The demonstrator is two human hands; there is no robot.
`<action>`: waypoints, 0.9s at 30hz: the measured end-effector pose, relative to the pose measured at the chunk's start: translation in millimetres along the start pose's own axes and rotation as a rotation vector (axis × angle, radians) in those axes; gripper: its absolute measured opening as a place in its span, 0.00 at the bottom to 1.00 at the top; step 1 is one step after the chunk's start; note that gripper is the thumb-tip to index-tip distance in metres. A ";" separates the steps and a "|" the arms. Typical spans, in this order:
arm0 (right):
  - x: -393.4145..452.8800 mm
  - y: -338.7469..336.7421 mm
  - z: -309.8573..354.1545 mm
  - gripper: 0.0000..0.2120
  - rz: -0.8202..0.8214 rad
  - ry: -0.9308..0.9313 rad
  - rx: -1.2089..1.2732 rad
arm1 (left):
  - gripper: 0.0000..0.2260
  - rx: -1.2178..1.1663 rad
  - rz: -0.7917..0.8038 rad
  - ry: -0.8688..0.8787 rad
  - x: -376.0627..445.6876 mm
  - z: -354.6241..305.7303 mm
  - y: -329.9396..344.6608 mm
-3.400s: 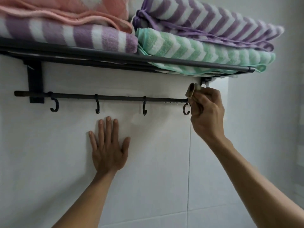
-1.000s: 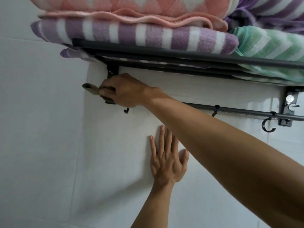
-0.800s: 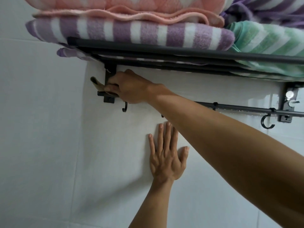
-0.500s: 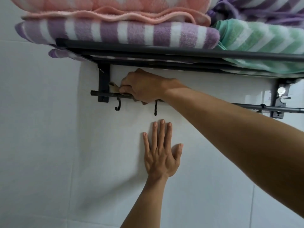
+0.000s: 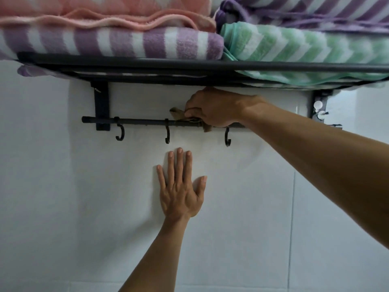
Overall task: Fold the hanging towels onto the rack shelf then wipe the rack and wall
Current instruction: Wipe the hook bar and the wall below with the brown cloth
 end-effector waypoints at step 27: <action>-143.5 -22.2 -164.3 0.12 -0.032 0.466 -0.172 | 0.34 0.026 -0.055 0.014 1.6 0.0 -4.8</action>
Point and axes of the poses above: each hand's wrist, its own x-axis towards the middle knuckle, its own y-axis out of the palm, z = x × y, the point moved 10 cm from there along x, towards the middle knuckle, and after that the axes turned 9 degrees about -z, right-handed, at the moved point
